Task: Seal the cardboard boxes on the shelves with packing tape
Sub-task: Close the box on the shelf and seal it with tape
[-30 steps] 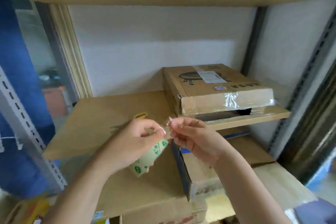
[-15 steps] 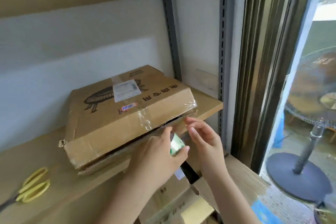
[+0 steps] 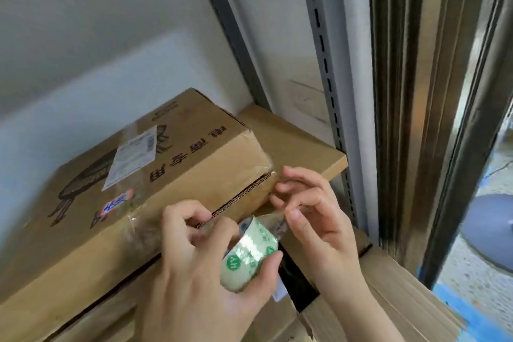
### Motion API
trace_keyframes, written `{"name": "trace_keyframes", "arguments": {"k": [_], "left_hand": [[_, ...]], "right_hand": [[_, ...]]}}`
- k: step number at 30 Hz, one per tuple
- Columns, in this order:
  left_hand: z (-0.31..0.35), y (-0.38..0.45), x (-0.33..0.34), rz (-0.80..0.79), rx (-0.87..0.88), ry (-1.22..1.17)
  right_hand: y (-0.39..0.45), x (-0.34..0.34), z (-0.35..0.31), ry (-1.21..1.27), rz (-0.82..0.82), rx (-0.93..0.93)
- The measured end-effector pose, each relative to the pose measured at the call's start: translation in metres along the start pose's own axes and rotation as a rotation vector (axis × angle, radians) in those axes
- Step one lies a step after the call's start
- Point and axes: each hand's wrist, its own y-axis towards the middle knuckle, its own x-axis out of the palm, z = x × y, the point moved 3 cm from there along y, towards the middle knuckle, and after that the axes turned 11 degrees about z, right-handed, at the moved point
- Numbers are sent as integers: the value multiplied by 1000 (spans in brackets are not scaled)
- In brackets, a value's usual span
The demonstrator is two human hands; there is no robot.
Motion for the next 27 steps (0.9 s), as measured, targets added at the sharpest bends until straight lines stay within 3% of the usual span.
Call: {"name": "trace_keyframes", "arguments": {"k": [4,11,16,22,27], "left_hand": [[4,15,0,-89,-80,122],[9,29,-3,-56,-184,225],[13,25,2,-153,-286,44],[1,29,1,-460,-311,-494],[-1,45,-5,-516,-194,-531]], "right_hand": [[13,3,1,-53,10,-8],[26,15,-1,-59,82,48],[25,20,-3,64,197,207],[30,18,-9,157,160,326],[32,15,-19,116,89,348]]}}
